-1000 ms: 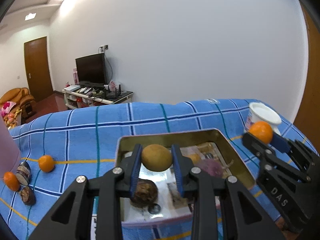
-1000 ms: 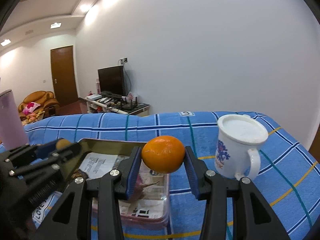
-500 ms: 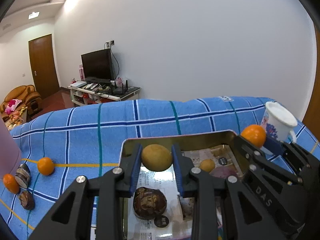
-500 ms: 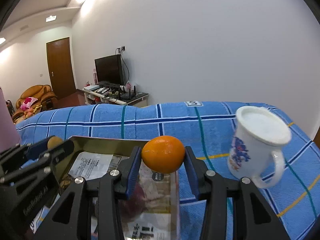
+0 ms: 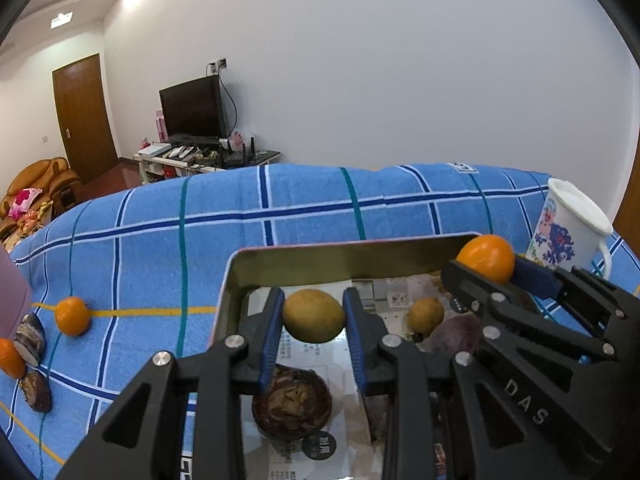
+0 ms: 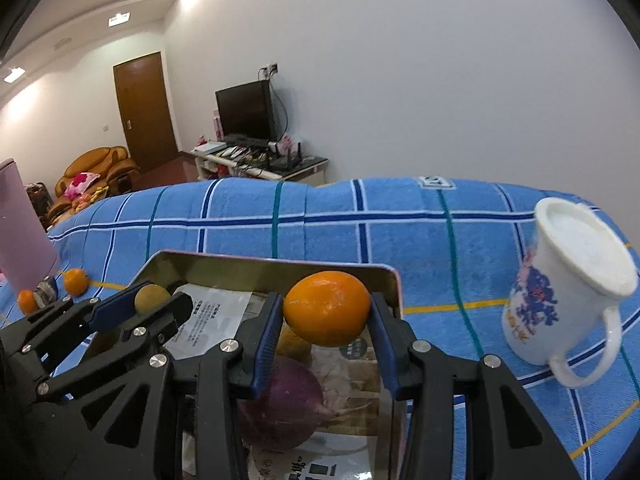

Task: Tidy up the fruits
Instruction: 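Lower the orange and yellow-green fruit into the tin with both grippers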

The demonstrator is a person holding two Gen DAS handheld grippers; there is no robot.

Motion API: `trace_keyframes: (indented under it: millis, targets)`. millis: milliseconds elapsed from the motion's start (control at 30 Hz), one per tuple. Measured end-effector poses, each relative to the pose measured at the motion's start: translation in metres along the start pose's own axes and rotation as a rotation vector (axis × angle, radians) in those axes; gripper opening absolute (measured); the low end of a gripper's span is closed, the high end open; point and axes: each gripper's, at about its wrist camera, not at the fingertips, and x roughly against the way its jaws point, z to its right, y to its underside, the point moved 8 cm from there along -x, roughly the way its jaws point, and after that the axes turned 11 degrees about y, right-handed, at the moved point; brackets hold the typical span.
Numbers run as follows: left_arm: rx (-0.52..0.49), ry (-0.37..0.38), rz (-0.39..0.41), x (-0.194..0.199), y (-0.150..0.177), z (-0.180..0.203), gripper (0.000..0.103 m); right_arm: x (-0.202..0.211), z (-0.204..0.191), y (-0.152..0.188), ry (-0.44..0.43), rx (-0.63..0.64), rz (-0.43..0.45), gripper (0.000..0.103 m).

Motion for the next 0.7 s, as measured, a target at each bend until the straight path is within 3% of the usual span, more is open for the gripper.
trace_keyframes:
  millis: [300, 700]
  targets:
    - [0.021, 0.009, -0.035, -0.009, 0.000, -0.005, 0.031, -0.010, -0.004, 0.005, -0.052, -0.006, -0.056, 0.046]
    - [0.033, 0.016, -0.040, -0.011, 0.000, -0.006, 0.031, -0.009, -0.004, 0.006, -0.075, -0.015, -0.059, 0.046]
